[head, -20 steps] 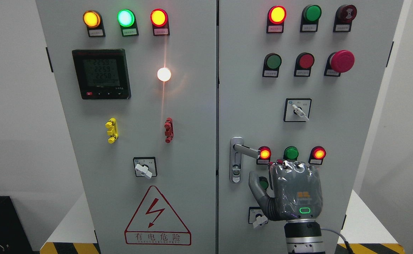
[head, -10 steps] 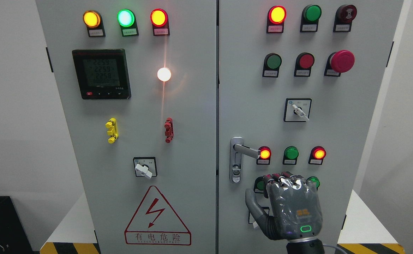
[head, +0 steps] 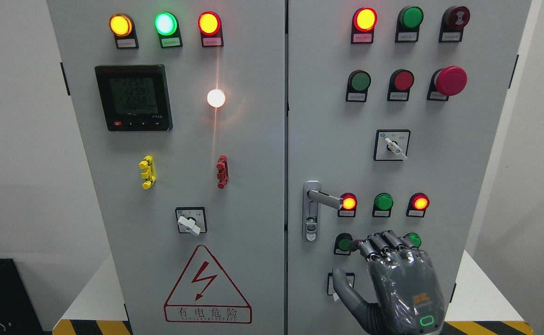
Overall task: Release door handle
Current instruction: 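Spread the right hand fingers and move it beside the indicator lights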
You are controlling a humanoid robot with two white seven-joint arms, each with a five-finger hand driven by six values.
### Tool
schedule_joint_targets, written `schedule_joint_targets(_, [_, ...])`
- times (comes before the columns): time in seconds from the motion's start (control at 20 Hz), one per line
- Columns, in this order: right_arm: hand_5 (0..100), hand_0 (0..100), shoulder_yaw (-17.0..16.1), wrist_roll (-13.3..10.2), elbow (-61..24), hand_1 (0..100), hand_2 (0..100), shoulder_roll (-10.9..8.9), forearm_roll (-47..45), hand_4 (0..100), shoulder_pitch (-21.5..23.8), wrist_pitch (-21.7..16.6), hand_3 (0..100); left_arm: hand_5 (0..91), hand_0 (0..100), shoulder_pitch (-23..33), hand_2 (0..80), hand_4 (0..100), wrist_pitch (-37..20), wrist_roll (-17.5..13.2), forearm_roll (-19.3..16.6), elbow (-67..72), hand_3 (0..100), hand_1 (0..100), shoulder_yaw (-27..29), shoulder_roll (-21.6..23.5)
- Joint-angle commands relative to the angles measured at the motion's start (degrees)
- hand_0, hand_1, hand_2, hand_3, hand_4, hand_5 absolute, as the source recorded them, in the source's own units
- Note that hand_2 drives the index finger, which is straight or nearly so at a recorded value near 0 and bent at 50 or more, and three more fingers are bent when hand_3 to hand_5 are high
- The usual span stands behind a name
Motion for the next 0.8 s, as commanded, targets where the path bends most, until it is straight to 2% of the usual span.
schedule_joint_targets(0.0, [34,53,-10.91,0.33,-2.94,27,23,-0.01,-6.72,25,1.11,-3.89,25,0.0,12,0.0,0.0,0,-0.01,-0.04,0.0,-0.04,0,56,0.0,0.0])
schedule_joint_targets(0.2, [24,54,-9.95,0.85,-2.86,24,15,-0.01,-10.51,17,0.59,-3.98,18,0.0,12,0.0,0.0,0,-0.01,-0.04,0.0,0.05,0,56,0.0,0.0])
schedule_joint_targets(0.3, [17,54,-10.04,2.34,-2.94,23,10,0.08,-10.6,10,0.41,-3.9,12,0.0,12,0.0,0.0,0,-0.01,-0.04,0.0,0.05,0,56,0.0,0.0])
schedule_joint_targets(0.45, [8,51,-9.77,2.35,-3.65,21,4,0.17,-10.95,4,0.58,-3.9,6,0.0,12,0.0,0.0,0,-0.01,-0.04,0.0,0.05,0,56,0.0,0.0])
schedule_joint_targets(0.75, [6,49,-8.72,1.47,-4.7,22,5,0.17,-11.39,4,1.29,-3.9,6,0.0,12,0.0,0.0,0,-0.01,-0.04,0.0,-0.04,0,56,0.0,0.0])
